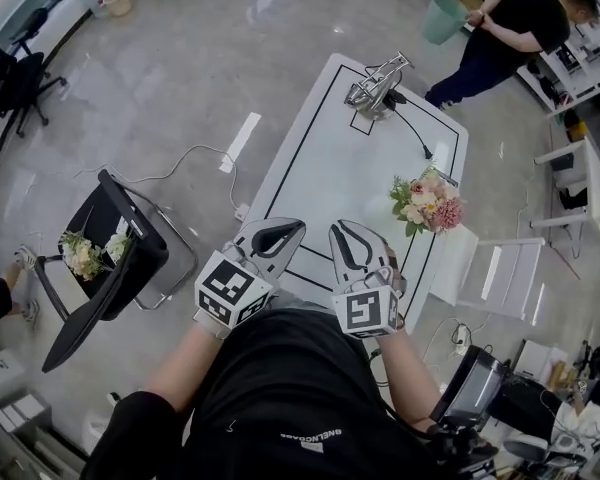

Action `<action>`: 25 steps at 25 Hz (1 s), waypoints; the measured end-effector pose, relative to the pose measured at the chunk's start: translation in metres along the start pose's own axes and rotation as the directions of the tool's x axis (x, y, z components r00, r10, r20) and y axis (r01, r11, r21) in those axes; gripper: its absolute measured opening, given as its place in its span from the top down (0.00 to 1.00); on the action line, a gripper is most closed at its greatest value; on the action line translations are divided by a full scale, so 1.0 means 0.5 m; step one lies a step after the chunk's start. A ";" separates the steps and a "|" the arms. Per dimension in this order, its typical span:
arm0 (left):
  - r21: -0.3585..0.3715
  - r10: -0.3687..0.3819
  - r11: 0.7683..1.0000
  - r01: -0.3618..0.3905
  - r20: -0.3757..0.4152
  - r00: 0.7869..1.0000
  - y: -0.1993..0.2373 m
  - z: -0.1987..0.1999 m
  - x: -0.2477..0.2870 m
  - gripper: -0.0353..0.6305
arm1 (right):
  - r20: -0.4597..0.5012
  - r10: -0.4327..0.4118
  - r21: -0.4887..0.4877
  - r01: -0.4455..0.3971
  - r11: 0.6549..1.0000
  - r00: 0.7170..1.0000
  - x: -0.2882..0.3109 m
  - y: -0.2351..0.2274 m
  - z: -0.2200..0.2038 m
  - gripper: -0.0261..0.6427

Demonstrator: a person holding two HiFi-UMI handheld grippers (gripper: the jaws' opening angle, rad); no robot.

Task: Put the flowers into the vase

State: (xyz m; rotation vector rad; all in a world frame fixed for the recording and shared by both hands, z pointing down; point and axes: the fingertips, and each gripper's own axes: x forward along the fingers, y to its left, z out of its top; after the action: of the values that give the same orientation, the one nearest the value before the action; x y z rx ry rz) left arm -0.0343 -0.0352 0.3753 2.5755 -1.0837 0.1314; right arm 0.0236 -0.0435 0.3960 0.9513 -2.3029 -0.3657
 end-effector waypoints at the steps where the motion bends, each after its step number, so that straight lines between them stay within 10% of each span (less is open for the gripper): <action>1: -0.003 0.013 1.000 -0.013 0.008 1.000 0.003 0.004 -0.013 0.94 | 0.032 0.018 0.045 -0.020 0.999 0.999 0.001 0.008 0.010 0.89; 12: -0.046 0.100 0.994 -0.098 0.048 0.994 0.017 -0.007 -0.111 0.94 | 0.234 0.105 0.419 -0.198 0.886 0.967 0.006 0.059 0.065 0.91; 25: -0.083 0.166 0.983 -0.161 0.051 0.985 0.031 -0.030 -0.169 0.94 | 0.285 0.188 0.380 -0.291 0.878 0.940 0.001 0.141 0.099 0.91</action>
State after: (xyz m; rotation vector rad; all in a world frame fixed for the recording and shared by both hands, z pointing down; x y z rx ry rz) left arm -0.1039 0.0170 0.3757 2.4322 -1.2950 0.0536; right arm -0.0462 0.0068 0.3902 0.8313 -2.7546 0.1374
